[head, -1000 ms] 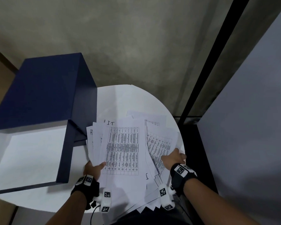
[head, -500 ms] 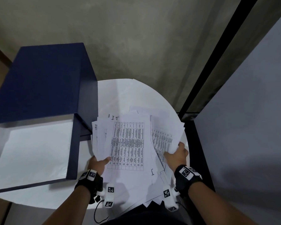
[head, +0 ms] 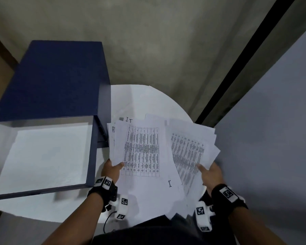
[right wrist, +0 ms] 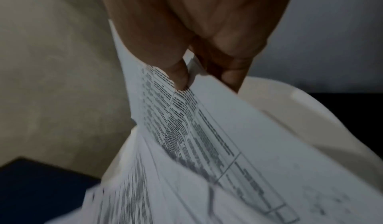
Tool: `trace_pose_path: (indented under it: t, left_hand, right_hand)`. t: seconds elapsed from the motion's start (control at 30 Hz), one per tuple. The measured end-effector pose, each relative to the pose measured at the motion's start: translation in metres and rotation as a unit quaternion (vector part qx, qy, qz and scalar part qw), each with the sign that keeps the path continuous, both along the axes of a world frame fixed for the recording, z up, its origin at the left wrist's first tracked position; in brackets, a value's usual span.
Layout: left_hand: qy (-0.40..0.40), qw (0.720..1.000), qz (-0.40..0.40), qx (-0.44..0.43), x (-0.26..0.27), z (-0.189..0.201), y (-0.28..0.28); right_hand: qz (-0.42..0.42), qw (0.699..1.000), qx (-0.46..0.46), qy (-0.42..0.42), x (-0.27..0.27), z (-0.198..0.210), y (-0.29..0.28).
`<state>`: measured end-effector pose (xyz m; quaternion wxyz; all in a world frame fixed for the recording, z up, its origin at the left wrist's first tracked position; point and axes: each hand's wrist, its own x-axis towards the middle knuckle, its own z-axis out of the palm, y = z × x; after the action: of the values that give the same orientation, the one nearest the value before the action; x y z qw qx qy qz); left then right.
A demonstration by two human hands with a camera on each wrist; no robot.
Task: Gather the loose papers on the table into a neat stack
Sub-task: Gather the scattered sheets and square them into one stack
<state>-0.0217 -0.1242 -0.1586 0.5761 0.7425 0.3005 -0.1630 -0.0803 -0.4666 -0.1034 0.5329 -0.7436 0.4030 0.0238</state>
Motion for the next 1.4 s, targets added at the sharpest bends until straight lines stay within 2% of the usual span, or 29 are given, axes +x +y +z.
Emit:
trace_pose_path:
  t: [0.13, 0.23, 0.33, 0.4, 0.5, 0.6, 0.7, 0.73, 0.77, 0.8, 0.83, 0.87, 0.9, 0.93, 0.97, 1.0, 1.03, 1.1, 1.2, 1.3, 1.4]
  left_hand:
    - [0.024, 1.000, -0.004, -0.019, 0.001, -0.001, 0.007]
    - [0.037, 0.999, -0.010, -0.016, 0.003, 0.002, 0.006]
    - [0.041, 0.999, -0.016, -0.011, 0.002, 0.002, 0.007]
    - [0.041, 0.999, -0.019, -0.007, 0.002, 0.005, 0.008]
    - [0.040, 0.999, -0.018, -0.020, 0.002, 0.011, 0.008]
    - [0.044, 0.997, -0.001, -0.064, 0.001, 0.017, 0.005]
    - [0.020, 0.994, -0.024, -0.102, -0.002, 0.015, 0.003]
    - [0.021, 0.994, -0.061, -0.088, 0.000, 0.014, 0.008]
    - [0.004, 0.997, -0.062, -0.053, 0.003, 0.005, 0.018]
    - [0.014, 0.990, 0.007, -0.139, 0.004, -0.009, 0.023]
    - [0.076, 0.947, 0.121, -0.288, 0.005, -0.014, 0.029]
    - [0.091, 0.943, 0.117, -0.299, 0.001, -0.005, 0.030]
    - [0.023, 0.983, 0.006, -0.183, -0.003, -0.004, 0.024]
    - [0.019, 0.991, -0.033, -0.131, -0.003, 0.011, 0.018]
    - [0.036, 0.984, -0.039, -0.168, -0.005, 0.011, 0.016]
    - [0.054, 0.973, -0.007, -0.223, -0.004, 0.014, 0.013]
    - [0.050, 0.969, 0.012, -0.242, -0.004, 0.007, 0.013]
    - [0.034, 0.984, 0.008, -0.173, -0.001, -0.008, 0.016]
    - [0.037, 0.992, -0.001, -0.117, -0.002, -0.018, 0.017]
    - [0.031, 0.995, -0.005, -0.097, -0.004, -0.020, 0.016]
    - [0.030, 0.996, -0.013, -0.079, -0.004, -0.020, 0.018]
  right_hand:
    - [0.022, 0.984, -0.154, -0.088, 0.024, 0.072, -0.028]
    - [0.022, 0.963, -0.217, -0.161, 0.040, 0.132, -0.051]
    - [-0.002, 0.946, -0.229, -0.230, 0.051, 0.182, -0.064]
    - [-0.007, 0.948, -0.196, -0.250, 0.058, 0.194, -0.069]
    - [0.035, 0.966, -0.125, -0.223, 0.069, 0.173, -0.060]
    - [0.097, 0.981, -0.065, -0.156, 0.074, 0.121, -0.022]
    - [0.171, 0.981, -0.051, -0.071, 0.074, 0.060, 0.026]
    - [0.194, 0.979, -0.053, -0.042, 0.074, 0.044, 0.041]
    - [0.210, 0.976, -0.052, -0.018, 0.074, 0.027, 0.053]
    - [0.221, 0.975, -0.038, 0.002, 0.074, 0.017, 0.067]
    - [0.224, 0.974, -0.016, 0.018, 0.073, 0.009, 0.078]
    - [0.226, 0.974, -0.002, 0.033, 0.073, 0.002, 0.085]
    - [0.223, 0.974, -0.008, 0.046, 0.072, -0.006, 0.088]
    - [0.216, 0.974, -0.029, 0.059, 0.071, -0.010, 0.087]
    - [0.197, 0.976, -0.061, 0.069, 0.070, -0.016, 0.082]
    - [0.171, 0.977, -0.095, 0.080, 0.070, -0.019, 0.075]
    - [0.139, 0.978, -0.126, 0.094, 0.070, -0.020, 0.067]
    - [0.088, 0.972, -0.152, 0.155, 0.069, -0.022, 0.050]
    - [0.102, 0.956, -0.150, 0.232, 0.070, -0.024, 0.037]
    - [0.121, 0.961, -0.133, 0.210, 0.074, -0.028, 0.040]
    - [0.079, 0.974, -0.087, 0.192, 0.077, -0.032, 0.044]
